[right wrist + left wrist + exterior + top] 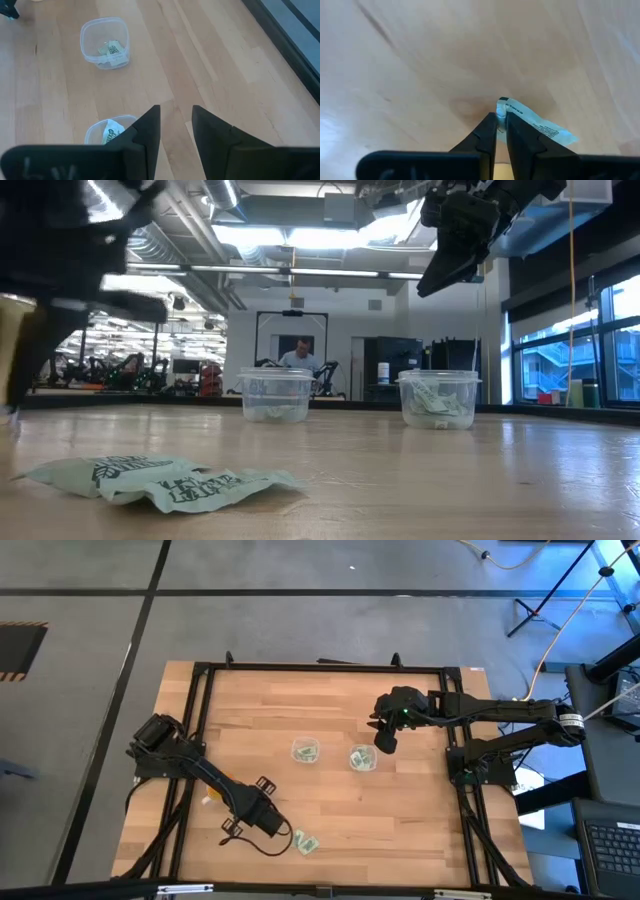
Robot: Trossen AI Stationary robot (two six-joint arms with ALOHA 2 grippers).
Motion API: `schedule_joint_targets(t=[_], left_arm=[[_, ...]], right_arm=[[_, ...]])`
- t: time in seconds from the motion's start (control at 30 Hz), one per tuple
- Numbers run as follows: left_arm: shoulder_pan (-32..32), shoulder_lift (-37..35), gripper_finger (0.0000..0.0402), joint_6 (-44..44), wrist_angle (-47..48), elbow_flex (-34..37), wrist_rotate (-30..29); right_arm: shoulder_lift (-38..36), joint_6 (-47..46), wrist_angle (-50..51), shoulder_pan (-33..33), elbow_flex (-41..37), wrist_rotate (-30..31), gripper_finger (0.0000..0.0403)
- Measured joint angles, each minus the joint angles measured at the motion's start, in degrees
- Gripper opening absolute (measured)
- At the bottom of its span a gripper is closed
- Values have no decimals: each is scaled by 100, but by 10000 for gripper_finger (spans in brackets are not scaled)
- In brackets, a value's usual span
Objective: Pick and place Stevia / Truvia into bins
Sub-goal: Put the top stevia packet into the left transparent container
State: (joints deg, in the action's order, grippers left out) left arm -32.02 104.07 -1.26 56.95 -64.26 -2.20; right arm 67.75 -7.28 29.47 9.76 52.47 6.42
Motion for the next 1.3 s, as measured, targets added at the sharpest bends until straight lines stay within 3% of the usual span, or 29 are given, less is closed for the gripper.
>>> schedule_joint_targets(t=[0.27, 0.47, 0.57, 0.77, 1.07, 1.3], left_arm=[[573, -436, 30, 6, -37, -312, -170], [1369, -1018, 30, 268, -572, -352, -1392], [1856, -1241, 30, 351, -1180, -353, -1734], [2634, -1179, 30, 412, -2461, -361, -1337], [3020, -730, 31, 22, -2435, -359, -1355], [3028, -407, 31, -406, -2406, -357, -1916]], right_arm=[[0, 72, 13, 0, 0, 0, 116], [0, 194, 22, -1, 0, 0, 116], [0, 200, 25, 0, 0, 0, 116], [0, 202, 139, -1, 0, 0, 116], [2, 202, 324, -2, -2, 0, 116], [2, 176, 334, -2, -1, 0, 116]])
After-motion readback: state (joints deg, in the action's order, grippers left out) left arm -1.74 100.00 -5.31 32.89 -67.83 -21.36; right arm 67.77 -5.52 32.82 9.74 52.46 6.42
